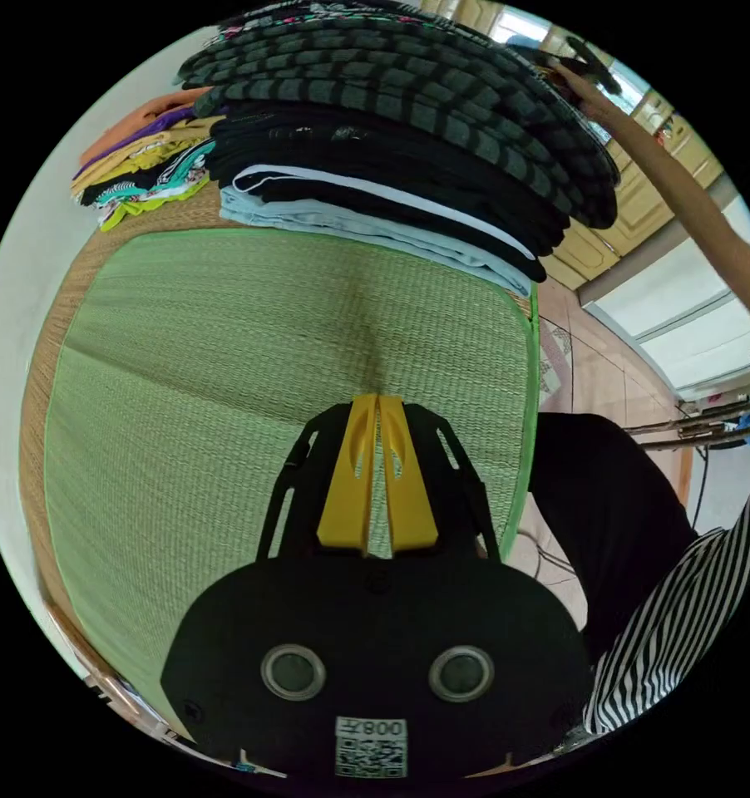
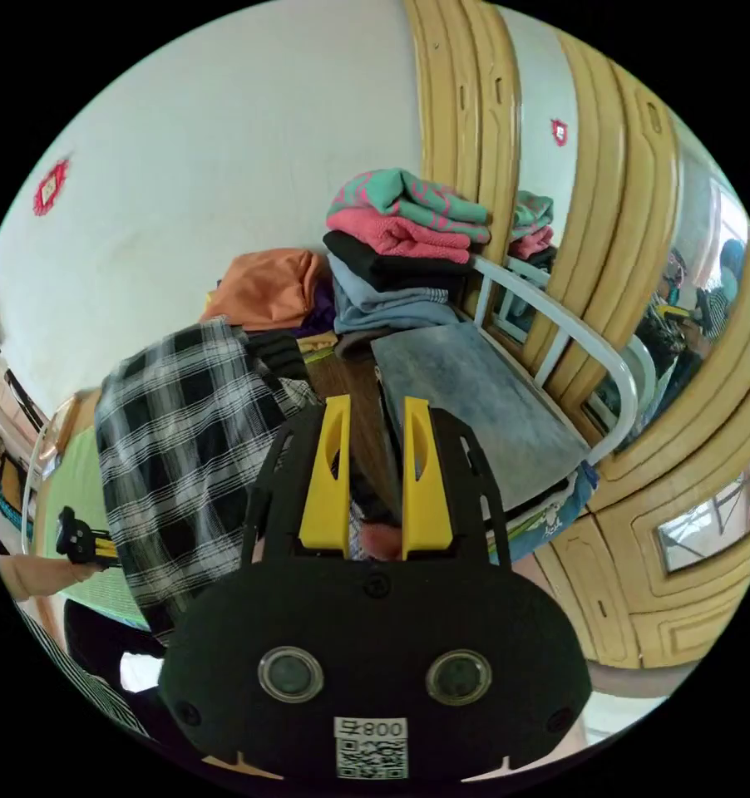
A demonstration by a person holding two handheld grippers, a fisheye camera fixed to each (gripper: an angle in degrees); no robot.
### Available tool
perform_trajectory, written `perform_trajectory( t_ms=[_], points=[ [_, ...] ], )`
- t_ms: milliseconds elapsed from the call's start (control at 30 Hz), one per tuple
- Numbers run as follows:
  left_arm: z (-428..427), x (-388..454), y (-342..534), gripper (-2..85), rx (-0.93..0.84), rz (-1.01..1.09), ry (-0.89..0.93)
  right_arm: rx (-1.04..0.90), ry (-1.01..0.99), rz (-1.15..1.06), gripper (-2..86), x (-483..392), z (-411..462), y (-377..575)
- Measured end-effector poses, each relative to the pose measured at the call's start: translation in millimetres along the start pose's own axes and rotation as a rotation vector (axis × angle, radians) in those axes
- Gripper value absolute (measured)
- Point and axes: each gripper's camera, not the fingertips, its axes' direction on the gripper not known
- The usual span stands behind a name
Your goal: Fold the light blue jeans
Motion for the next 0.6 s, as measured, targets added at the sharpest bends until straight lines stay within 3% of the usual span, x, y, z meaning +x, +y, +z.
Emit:
perform_trajectory(
  t_ms=[300, 600],
  points=[
    [39, -18, 28, 0.2, 0.022, -0.045, 0.013, -0.338, 0.193, -0.069, 11.5, -2, 181, -103],
    [78, -38, 78, 0.2, 0.066, -0.091, 0.070, -0.379, 0.235, -0.042, 10.7, 27, 258, -101]
  ],
)
